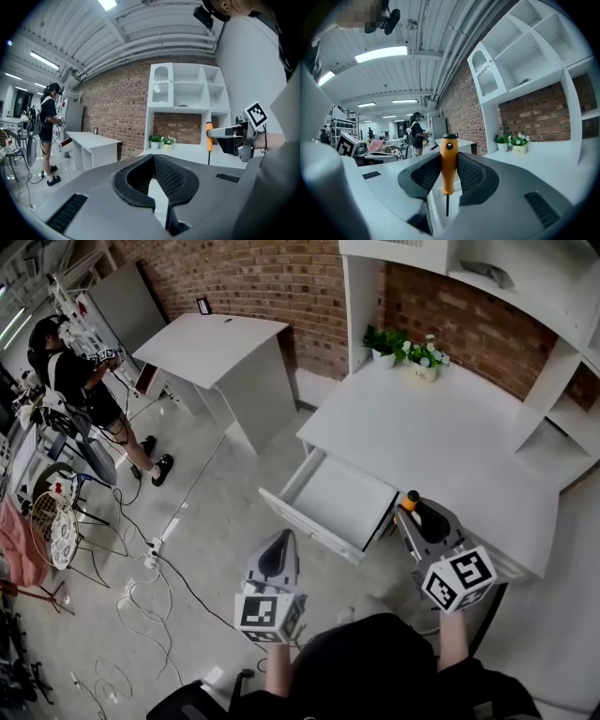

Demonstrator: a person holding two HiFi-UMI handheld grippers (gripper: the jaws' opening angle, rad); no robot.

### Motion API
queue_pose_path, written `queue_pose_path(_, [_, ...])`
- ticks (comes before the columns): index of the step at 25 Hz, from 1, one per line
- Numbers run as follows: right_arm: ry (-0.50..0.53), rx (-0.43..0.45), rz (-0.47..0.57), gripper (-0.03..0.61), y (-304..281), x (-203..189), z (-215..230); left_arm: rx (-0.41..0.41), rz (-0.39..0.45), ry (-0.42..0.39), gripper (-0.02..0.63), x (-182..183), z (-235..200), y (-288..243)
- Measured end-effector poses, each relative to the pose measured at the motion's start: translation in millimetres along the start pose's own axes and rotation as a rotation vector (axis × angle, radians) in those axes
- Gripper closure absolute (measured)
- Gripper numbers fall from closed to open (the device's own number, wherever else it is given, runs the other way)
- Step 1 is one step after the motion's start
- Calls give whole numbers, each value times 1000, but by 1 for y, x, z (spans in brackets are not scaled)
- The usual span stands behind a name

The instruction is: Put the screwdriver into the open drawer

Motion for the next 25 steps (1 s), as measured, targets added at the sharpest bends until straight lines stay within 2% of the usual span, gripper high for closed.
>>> queue_pose_path(7, [-8, 35, -58, 468, -32, -11, 8, 20, -53, 70, 605, -20, -12, -20])
queue_pose_path(17, [-20, 161, -119, 468, -117, -11, 38, 100, -94, 129, 606, -28, -43, -85])
queue_pose_path(25, [-60, 273, -172, 468, -172, -22, 52, 142, -145, 155, 606, -34, -44, -122])
Point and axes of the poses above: the fingertips, and each gripper's own axes: y backward along the fingers, z to its right, x out of its top, the point moved 1 cm from there along y, backward along the fingers
